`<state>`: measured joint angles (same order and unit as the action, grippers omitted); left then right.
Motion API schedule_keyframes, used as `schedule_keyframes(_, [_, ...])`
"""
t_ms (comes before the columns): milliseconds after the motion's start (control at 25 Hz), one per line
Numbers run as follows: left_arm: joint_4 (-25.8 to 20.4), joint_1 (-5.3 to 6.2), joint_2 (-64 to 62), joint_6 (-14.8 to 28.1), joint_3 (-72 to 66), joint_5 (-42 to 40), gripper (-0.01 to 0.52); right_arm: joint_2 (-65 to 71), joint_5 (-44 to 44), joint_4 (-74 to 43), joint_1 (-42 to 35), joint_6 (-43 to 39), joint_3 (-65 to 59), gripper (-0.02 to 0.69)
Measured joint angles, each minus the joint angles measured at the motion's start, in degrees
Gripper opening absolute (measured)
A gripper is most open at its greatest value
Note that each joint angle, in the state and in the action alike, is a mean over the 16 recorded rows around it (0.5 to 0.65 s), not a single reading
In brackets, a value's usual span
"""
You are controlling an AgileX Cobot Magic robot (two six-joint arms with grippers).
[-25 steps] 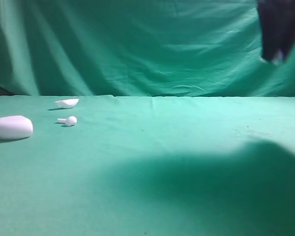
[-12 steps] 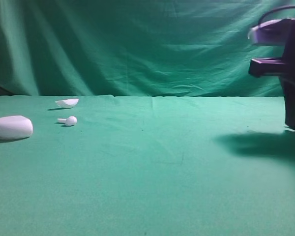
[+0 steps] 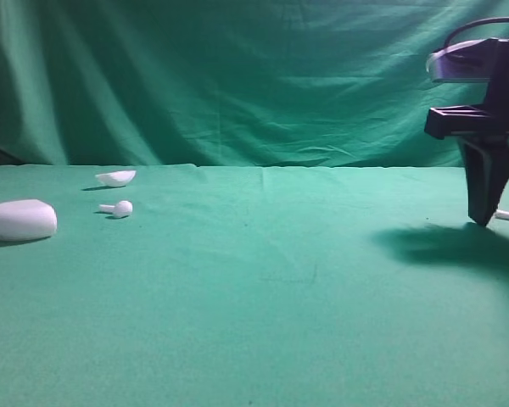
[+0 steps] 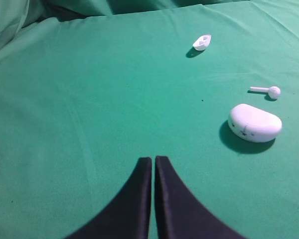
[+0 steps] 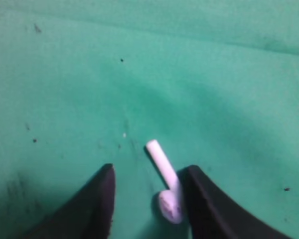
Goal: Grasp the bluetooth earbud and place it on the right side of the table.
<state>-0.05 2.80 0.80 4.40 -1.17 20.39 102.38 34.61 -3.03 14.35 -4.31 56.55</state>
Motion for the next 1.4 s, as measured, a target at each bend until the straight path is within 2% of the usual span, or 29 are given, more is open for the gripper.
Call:
schedule_keyframes(400, [0.00,0.00,0.00,0.00,0.00,0.00,0.000,-2.69,0.70,0.38,-0.06,0.15,0.44,0.389])
schedule_keyframes(840, [0.01,0.00,0.00,0.00,0.00,0.00,0.000,-15.84,7.25,1.30,-0.06,0.53,0.61,0.409])
schedule_keyframes(1040, [-0.01,0.00,0.00,0.00,0.00,0.00,0.000,-25.29,13.67,2.25,-0.06,0.58,0.22,0.350])
schedule_keyframes(1400, [-0.02,0.00,0.00,0.00,0.00,0.00,0.000,-48.39,23.08,4.46,-0.06,0.81,-4.81,0.126])
